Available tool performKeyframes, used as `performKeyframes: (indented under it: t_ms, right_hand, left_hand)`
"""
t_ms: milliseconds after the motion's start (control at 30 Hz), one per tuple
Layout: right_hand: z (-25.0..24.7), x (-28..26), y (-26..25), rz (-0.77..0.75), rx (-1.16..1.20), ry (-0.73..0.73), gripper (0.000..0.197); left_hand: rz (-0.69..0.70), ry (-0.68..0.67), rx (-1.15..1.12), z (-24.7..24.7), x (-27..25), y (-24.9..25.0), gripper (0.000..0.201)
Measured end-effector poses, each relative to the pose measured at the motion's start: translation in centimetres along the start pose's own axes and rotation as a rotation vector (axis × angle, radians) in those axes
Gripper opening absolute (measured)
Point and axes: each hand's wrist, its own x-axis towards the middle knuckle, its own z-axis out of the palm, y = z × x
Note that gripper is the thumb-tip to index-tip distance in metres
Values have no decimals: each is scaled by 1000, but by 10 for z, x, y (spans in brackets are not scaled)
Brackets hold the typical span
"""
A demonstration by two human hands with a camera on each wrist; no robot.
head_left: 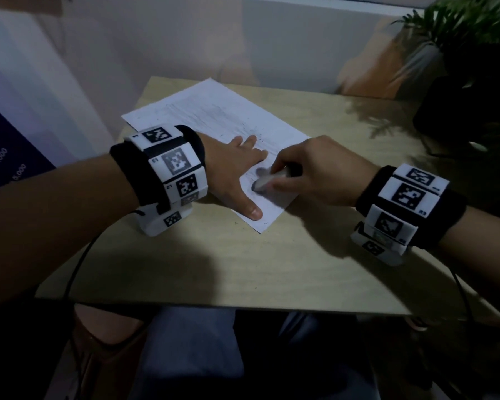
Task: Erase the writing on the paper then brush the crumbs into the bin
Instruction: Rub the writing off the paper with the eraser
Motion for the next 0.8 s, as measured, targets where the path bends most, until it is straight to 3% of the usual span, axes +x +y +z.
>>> performKeyframes:
  t_ms: [133,267,533,700,800]
  right_hand:
    - [-2,3,9,85,-79,123,39]
    - [2,-2,-1,-20,40,50,28]
    - [1,-1,3,18,66,0,33]
    - [2,0,5,97,-19,112,36]
    - [2,-8,-9,-57,16,-72,25]
  left_hand:
    - [-15,6,21,-1,-4,4,132]
    - [7,22,-1,1,1,-1,132]
    - [33,29,-15,2,1,0,130]
    - [9,15,28,0,-1,2,132]
    - [14,11,19,0,-1,2,136]
